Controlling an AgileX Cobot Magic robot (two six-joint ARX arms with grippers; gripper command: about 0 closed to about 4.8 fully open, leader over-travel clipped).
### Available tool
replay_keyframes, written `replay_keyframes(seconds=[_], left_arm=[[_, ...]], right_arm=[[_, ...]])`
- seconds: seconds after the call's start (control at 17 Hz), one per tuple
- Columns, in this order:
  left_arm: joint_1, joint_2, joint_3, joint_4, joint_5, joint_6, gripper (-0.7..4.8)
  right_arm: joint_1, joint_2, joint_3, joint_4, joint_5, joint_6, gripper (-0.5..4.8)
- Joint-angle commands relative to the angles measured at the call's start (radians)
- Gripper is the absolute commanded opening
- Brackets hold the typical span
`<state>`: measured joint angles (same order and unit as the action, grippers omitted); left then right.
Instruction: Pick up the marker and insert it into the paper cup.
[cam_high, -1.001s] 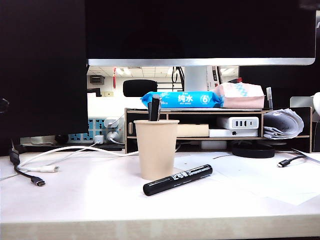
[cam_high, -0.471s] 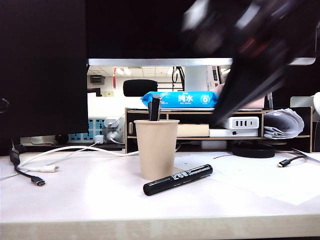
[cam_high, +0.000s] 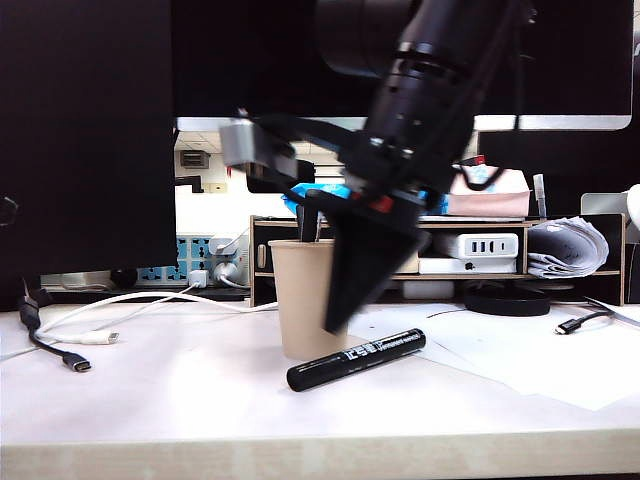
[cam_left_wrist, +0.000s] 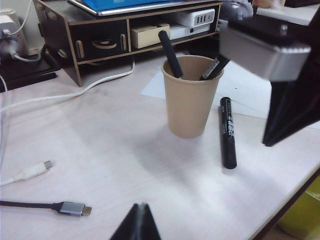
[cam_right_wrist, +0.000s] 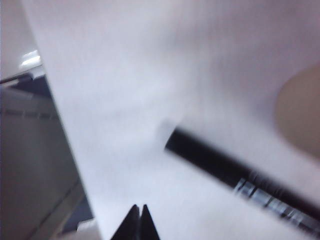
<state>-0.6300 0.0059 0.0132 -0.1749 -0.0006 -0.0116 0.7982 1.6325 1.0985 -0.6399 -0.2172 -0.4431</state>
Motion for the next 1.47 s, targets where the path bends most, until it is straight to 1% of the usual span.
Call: replay_keyframes(seconds=[0.06, 0.24, 0.35, 0.41, 0.47, 0.53, 0.65, 0.77, 1.06, 1.12, 1.3, 1.35, 1.47], left_arm=[[0.0, 0.0, -0.002, -0.012, 0.005, 0.004, -0.05], [0.0, -0.003, -0.003, -0.012, 0.004, 0.004, -0.05], [0.0, -0.003, -0.003, -0.011, 0.004, 0.004, -0.05], [0.0, -0.003, -0.003, -0.011, 0.004, 0.004, -0.05], [0.0, -0.003, -0.003, -0.011, 0.004, 0.004, -0.05], [0.0, -0.003, -0.003, -0.011, 0.004, 0.004, -0.05], [0.0, -0.003, -0.003, -0.01, 0.003, 0.004, -0.05], [0.0, -0.003, -0.003, -0.01, 0.004, 0.004, -0.05], [0.0, -0.003, -0.004, -0.01, 0.003, 0.004, -0.05], [0.0, -0.003, -0.004, -0.01, 0.004, 0.004, -0.05], [0.0, -0.003, -0.004, -0.01, 0.004, 0.004, -0.05], [0.0, -0.003, -0.004, -0.01, 0.004, 0.004, -0.05], [0.0, -0.003, -0.004, -0.01, 0.004, 0.004, -0.05]], right_arm=[[0.01, -0.003, 0.021, 0.065, 0.008, -0.005, -0.05], [0.002, -0.003, 0.038, 0.063, 0.059, -0.003, -0.05], [0.009, -0.003, 0.043, 0.068, 0.053, -0.008, -0.05], [0.012, -0.003, 0.043, 0.072, 0.054, -0.006, 0.12], [0.023, 0.003, 0.043, 0.072, 0.057, -0.006, 0.94], [0.029, 0.009, 0.043, 0.069, 0.056, -0.006, 1.17], [0.039, 0.017, 0.043, 0.045, 0.047, -0.008, 1.17], [0.047, 0.029, 0.043, 0.024, 0.047, -0.037, 1.17], [0.079, 0.04, 0.043, 0.016, 0.069, -0.18, 1.19], [0.085, 0.04, 0.043, 0.018, 0.075, -0.226, 1.33], [0.092, 0.043, 0.043, 0.06, 0.151, -0.332, 1.4], [0.092, 0.047, 0.043, 0.091, 0.187, -0.347, 1.4], [0.092, 0.06, 0.043, 0.124, 0.208, -0.352, 1.4]])
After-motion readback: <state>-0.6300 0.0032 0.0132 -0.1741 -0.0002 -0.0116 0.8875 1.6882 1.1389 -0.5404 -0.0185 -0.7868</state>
